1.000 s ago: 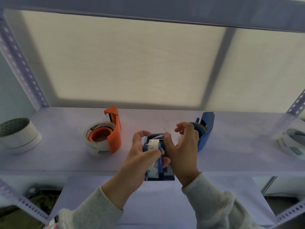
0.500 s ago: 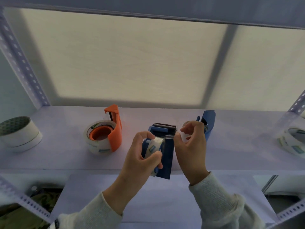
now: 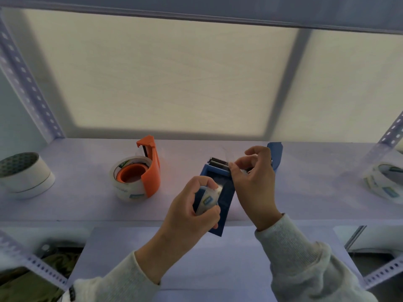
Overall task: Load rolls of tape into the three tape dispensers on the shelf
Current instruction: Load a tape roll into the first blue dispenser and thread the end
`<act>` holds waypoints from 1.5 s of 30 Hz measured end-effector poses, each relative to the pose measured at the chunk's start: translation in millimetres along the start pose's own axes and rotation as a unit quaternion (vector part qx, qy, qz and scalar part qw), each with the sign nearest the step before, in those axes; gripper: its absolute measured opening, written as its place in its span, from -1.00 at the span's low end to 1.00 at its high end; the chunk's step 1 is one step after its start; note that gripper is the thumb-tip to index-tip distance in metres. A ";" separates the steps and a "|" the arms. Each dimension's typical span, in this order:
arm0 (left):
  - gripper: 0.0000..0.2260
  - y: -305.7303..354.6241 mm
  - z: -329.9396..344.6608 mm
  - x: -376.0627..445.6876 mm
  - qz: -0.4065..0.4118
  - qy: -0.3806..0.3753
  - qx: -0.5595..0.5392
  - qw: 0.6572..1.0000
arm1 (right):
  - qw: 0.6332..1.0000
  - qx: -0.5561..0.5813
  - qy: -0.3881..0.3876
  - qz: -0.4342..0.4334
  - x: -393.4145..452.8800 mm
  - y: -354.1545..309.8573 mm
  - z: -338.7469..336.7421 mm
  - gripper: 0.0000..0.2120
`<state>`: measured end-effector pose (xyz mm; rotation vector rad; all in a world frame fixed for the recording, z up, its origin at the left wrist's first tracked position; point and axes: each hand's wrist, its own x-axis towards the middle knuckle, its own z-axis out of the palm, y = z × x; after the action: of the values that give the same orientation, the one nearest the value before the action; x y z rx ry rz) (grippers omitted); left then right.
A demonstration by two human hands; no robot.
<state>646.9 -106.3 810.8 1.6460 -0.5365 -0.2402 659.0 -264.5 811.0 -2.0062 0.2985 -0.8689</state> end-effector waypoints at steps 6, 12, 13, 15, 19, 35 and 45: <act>-0.68 0.8 -1.6 -4.0 0.015 -0.025 0.016 0.999 | 0.996 0.046 -0.039 0.065 17.3 -9.9 -5.2 -0.69; -0.70 -0.2 -3.0 -5.2 0.034 0.007 0.006 0.999 | 0.997 0.022 -0.026 0.066 33.3 -13.9 -7.3 -0.69; -0.70 -0.1 -3.1 -5.0 0.033 0.013 0.000 0.999 | 0.997 0.017 -0.027 0.069 35.3 -13.6 -7.7 -0.68; -0.70 0.2 -2.7 -4.7 0.029 0.021 -0.008 0.999 | 0.996 0.015 -0.030 0.078 37.0 -12.1 -6.7 -0.67; -0.73 1.7 -2.7 -3.3 0.023 0.025 -0.012 0.999 | 0.994 0.035 -0.024 0.096 38.6 -11.9 -2.3 -0.68; -0.79 5.5 -10.9 -7.6 0.051 0.062 -0.041 0.996 | 0.983 0.103 -0.033 0.147 50.9 -4.5 -9.8 -0.67; -0.84 8.3 -20.8 -8.7 0.084 0.068 -0.173 0.979 | 0.911 0.273 -0.120 0.286 58.3 -21.0 -9.2 -0.72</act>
<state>647.1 -84.5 820.9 1.2606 -0.4954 -0.0881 692.4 -288.5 858.3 -1.3660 0.4195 -0.2771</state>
